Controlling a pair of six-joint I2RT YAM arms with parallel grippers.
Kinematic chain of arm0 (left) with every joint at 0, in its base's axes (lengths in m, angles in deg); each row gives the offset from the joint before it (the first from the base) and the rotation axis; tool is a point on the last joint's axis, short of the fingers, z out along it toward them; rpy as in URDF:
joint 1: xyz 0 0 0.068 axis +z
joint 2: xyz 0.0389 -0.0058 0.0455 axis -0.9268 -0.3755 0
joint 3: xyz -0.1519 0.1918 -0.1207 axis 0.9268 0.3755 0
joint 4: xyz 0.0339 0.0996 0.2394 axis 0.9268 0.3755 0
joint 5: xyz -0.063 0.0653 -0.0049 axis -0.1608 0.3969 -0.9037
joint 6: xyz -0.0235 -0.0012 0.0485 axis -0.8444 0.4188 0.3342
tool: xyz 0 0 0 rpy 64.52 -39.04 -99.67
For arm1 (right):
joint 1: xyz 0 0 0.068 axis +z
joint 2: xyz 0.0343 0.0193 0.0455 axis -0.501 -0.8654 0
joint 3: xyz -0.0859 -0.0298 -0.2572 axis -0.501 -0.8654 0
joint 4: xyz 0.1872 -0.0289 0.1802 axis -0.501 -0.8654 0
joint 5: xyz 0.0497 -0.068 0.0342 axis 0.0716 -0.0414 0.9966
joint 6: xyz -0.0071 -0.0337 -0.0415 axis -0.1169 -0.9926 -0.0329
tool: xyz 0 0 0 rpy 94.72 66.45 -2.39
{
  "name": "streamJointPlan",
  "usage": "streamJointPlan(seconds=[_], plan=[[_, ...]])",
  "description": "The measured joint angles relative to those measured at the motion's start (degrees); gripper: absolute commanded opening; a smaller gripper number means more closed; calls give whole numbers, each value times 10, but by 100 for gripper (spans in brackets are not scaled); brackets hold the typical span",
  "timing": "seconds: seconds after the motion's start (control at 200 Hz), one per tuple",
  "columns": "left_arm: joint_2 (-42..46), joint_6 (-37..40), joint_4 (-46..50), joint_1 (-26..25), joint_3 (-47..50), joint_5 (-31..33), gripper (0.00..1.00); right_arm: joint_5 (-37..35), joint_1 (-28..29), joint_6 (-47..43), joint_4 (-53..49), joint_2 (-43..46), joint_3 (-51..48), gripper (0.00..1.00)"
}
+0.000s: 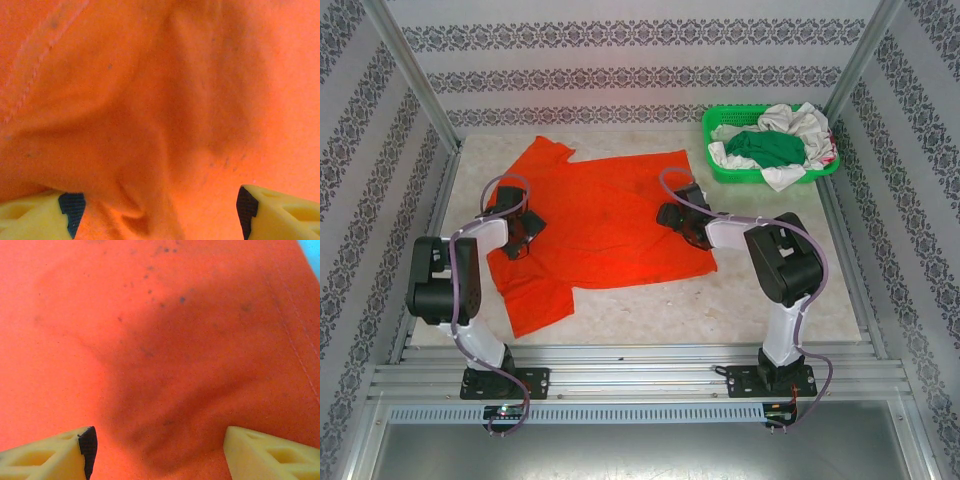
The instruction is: Fold and stack the t-shirts
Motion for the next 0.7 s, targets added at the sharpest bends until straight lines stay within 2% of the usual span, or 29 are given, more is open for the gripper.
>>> streamJointPlan(seconds=[0.205,0.32,0.445,0.55,0.699], plan=[[-59,0,-18,0,-71,-13,86,0,-21,0,2,-2,2,70],[-71,0,-21,0,-91,-21,100,2,-27,-3,2,-5,8,72],[-64,0,-23,0,-89,-23,100,7,-26,-13,6,-4,7,73],[-16,2,-16,0,-49,-3,100,13,-22,-22,6,10,0,74],[127,2,19,2,14,46,100,32,-9,-30,12,64,-30,74]])
